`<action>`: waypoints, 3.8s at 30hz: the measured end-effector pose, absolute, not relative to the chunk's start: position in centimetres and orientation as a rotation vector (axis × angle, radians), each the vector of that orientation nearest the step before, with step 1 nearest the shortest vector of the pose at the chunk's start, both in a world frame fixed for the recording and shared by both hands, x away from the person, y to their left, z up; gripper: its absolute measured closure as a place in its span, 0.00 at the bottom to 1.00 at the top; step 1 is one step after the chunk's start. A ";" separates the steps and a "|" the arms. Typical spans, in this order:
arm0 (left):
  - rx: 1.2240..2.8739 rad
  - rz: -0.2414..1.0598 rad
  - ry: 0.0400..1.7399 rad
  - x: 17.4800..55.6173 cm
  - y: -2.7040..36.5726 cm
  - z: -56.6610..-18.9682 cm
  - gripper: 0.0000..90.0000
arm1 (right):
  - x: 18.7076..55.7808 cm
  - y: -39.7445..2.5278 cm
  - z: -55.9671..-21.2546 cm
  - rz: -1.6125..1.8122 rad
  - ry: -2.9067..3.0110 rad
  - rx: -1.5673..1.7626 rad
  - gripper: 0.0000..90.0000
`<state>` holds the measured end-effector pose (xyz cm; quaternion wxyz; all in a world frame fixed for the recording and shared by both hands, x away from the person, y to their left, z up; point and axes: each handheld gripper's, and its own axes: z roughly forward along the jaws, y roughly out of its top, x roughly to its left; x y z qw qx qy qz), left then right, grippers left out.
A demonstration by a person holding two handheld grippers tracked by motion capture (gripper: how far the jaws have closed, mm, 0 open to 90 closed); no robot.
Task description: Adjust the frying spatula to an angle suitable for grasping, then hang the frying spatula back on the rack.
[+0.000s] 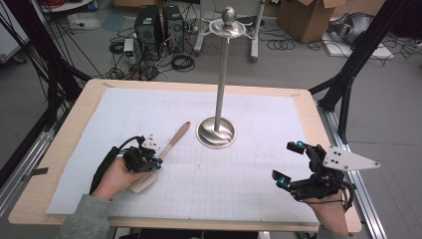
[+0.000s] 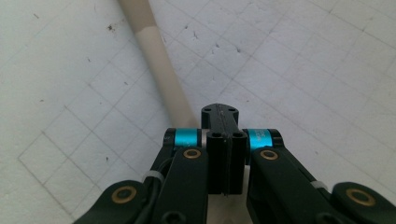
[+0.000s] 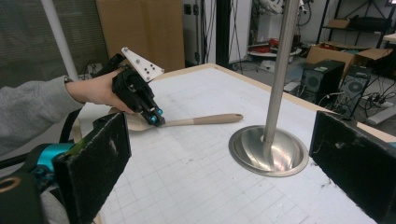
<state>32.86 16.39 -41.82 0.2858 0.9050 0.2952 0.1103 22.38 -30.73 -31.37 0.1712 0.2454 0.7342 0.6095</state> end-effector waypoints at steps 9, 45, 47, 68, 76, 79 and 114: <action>2.419 0.272 0.803 33.0 16.6 -42.2 1.00 | 22.4 -30.7 -31.4 1.725 2.091 0.697 0.05; 2.108 0.359 0.863 32.4 16.8 -39.5 0.40 | 22.5 -30.8 -31.4 1.727 2.085 0.693 0.05; 2.078 0.359 0.849 32.5 16.9 -39.3 0.30 | 22.5 -30.9 -31.4 1.727 2.084 0.704 0.05; 1.985 0.310 0.866 32.8 17.6 -38.6 0.02 | 22.8 -30.6 -31.6 1.730 2.101 0.714 0.05; 1.975 0.308 0.889 33.0 17.7 -38.9 0.02 | 22.7 -30.8 -31.5 1.739 2.089 0.708 0.05; 1.974 0.304 0.894 33.1 17.8 -39.0 0.02 | 22.8 -30.7 -31.6 1.738 2.093 0.709 0.05; 2.029 0.322 0.933 34.7 16.6 -40.6 0.03 | 21.5 -31.3 -31.6 1.723 2.098 0.715 0.05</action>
